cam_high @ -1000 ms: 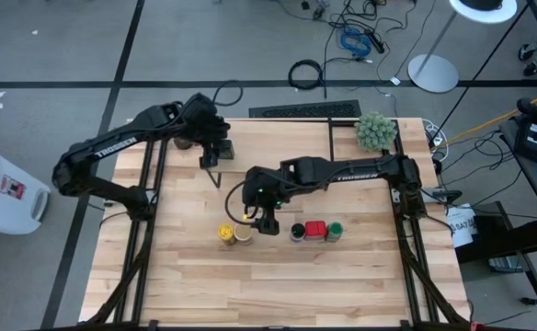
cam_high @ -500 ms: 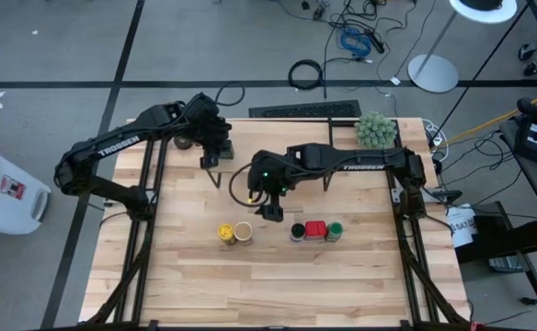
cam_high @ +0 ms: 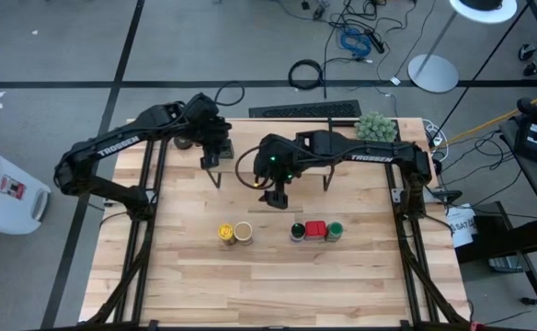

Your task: Shelf spices

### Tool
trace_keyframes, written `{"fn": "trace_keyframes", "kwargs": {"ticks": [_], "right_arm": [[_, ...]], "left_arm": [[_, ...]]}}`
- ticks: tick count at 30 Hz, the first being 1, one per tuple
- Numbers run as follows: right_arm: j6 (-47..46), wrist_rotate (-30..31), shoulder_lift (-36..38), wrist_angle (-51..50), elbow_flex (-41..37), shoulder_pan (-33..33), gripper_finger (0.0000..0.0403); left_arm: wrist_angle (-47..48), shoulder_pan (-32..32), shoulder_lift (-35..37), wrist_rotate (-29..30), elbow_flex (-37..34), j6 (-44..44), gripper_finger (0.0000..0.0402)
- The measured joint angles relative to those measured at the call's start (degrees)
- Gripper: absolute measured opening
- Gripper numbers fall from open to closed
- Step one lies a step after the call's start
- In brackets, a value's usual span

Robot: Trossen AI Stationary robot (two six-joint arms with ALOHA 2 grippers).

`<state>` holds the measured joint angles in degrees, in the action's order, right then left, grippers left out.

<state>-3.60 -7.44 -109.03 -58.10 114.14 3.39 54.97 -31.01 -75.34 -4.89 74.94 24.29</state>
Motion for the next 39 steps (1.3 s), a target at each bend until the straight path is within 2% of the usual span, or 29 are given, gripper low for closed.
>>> {"fn": "trace_keyframes", "kwargs": {"ticks": [9, 14, 17, 19, 22, 27, 31, 36, 39], "right_arm": [[-0.1, -0.1, 0.0, 0.0, 0.0, 0.0, 0.0391], [-0.2, -0.1, 0.2, -0.7, 0.0, 0.3, 0.0391], [-1.5, -0.1, 1.1, -2.4, 0.0, 0.8, 0.0391], [-2.4, 0.0, 2.3, -3.7, -0.1, 1.4, 0.0391], [-3.2, 0.0, 4.3, -5.1, -0.1, 2.5, 0.0391], [-3.0, 0.3, 7.6, -4.6, -0.1, 4.4, 0.0391], [-2.7, 0.2, 8.5, -4.3, 0.0, 5.7, 0.0391], [-4.4, -0.4, 8.5, -4.9, 0.0, 5.6, 0.0391], [-6.1, -0.4, 8.5, -4.8, 0.0, 5.1, 0.0391]], "left_arm": [[0.2, 2.2, 0.9, 0.0, 3.7, 0.0, 0.0211], [5.0, 4.7, 1.4, 4.2, 8.9, -0.6, 0.0239], [10.3, 7.6, 2.2, 4.8, 13.6, -6.4, 0.0246], [13.4, 10.6, 3.1, 3.2, 16.0, -11.8, 0.0246], [17.0, 16.5, 5.0, 2.3, 16.3, -19.8, 0.0246], [17.3, 26.6, 6.8, 4.2, 12.7, -31.6, 0.0246], [15.9, 33.5, 6.7, 6.2, 6.2, -38.0, 0.0246], [4.1, 40.3, 6.7, 11.9, -1.5, -50.7, 0.0247], [-1.7, 43.0, 6.6, 12.3, -4.6, -54.1, 0.0263]]}}
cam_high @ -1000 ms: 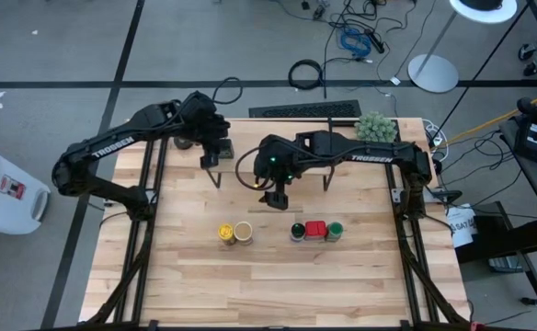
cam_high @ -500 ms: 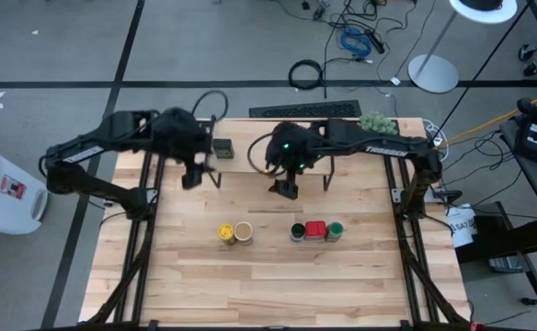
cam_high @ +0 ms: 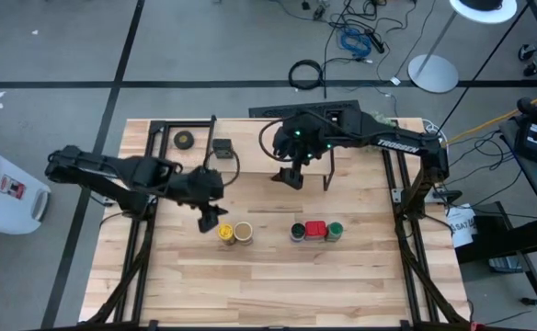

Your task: Shelf spices

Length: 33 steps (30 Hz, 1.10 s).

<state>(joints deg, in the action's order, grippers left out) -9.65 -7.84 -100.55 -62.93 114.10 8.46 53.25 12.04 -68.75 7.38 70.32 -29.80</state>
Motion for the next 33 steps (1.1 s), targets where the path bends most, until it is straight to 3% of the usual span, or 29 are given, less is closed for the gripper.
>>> {"fn": "trace_keyframes", "kwargs": {"ticks": [10, 18, 23, 33], "right_arm": [[-0.2, 0.0, 0.0, 0.2, 0.0, -1.5, 0.0391], [-1.9, 0.2, 0.0, 2.3, 0.0, -1.8, 0.0391], [-2.4, 0.2, 0.0, 3.2, 0.0, -1.8, 0.0391], [-3.1, 0.2, 0.0, 3.1, 0.0, -2.6, 0.0391]], "left_arm": [[-0.3, 7.4, -3.7, 1.1, -5.2, 1.5, 0.0342], [-2.5, 9.5, -8.8, 1.7, -5.5, 9.0, 0.0345], [-3.8, 8.9, -11.7, -1.7, -7.3, 9.6, 0.0345], [-7.4, 8.7, -13.5, -0.8, -8.4, 12.2, 0.0345]]}}
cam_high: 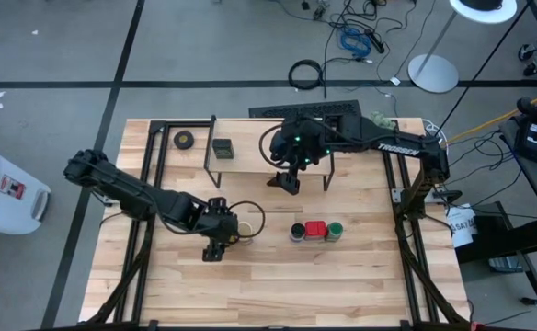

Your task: Shelf spices

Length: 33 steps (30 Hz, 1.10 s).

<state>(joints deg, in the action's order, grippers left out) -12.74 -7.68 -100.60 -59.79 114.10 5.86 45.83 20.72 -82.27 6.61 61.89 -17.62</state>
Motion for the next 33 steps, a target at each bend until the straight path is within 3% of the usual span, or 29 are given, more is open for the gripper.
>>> {"fn": "trace_keyframes", "kwargs": {"ticks": [12, 33], "right_arm": [[0.3, -0.1, 0.0, 0.0, 0.0, -0.4, 0.0391], [0.5, 0.2, 0.0, 0.0, 0.0, -0.4, 0.0391]], "left_arm": [[-0.4, -4.2, -3.9, -6.3, -0.1, 0.1, 0.0344], [2.2, -5.0, -3.8, -7.9, -0.1, 0.1, 0.0265]]}}
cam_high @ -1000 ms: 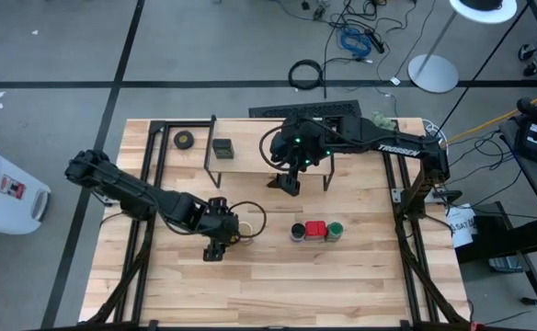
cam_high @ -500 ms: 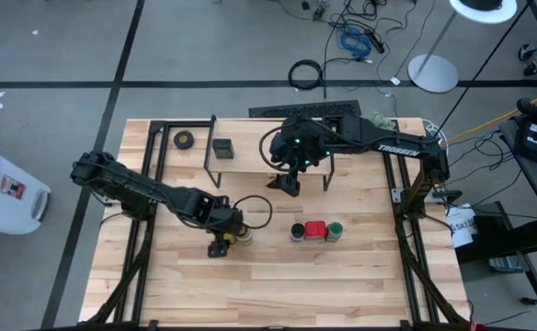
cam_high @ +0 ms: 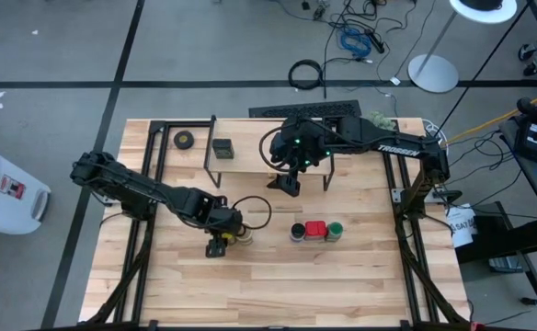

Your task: Shelf spices

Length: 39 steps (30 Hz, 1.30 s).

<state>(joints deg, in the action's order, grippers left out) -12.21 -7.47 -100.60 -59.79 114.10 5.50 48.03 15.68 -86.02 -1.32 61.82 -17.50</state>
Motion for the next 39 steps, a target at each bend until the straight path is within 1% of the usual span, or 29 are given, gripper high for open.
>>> {"fn": "trace_keyframes", "kwargs": {"ticks": [5, 11, 15, 18, 24, 27, 33, 39], "right_arm": [[0.0, 0.1, 0.0, 0.0, 0.0, 0.0, 0.0391], [0.0, 0.0, 0.0, 0.0, 0.0, 0.0, 0.0391], [0.5, 0.0, 0.0, 0.0, 0.0, 0.0, 0.0391], [1.2, 0.0, 0.0, -0.2, 0.0, 0.0, 0.0391], [2.9, 0.0, 0.0, -0.2, 0.0, 0.3, 0.0391], [3.5, 0.0, 0.0, -0.2, 0.0, 0.6, 0.0391], [4.5, -0.1, 0.0, -1.1, 0.0, 2.1, 0.0391], [6.7, 0.5, 2.3, -5.8, 0.0, 5.2, 0.0391]], "left_arm": [[-0.1, 0.0, 0.1, -0.1, 0.0, 0.0, 0.0242], [0.5, 0.0, 0.1, -0.1, 0.1, -1.2, 0.0240], [3.5, 0.0, 0.7, -0.5, 1.4, -1.7, 0.0240], [6.5, 0.0, 1.9, -0.5, 4.2, -1.7, 0.0240], [17.2, 0.0, 3.7, -0.5, 11.5, -1.6, 0.0240], [20.8, -0.8, 4.2, -0.6, 15.5, -1.6, 0.0240], [26.9, -4.9, 4.3, -0.5, 24.8, -0.1, 0.0240], [30.3, -11.4, 4.3, 0.0, 32.8, 2.1, 0.0240]]}}
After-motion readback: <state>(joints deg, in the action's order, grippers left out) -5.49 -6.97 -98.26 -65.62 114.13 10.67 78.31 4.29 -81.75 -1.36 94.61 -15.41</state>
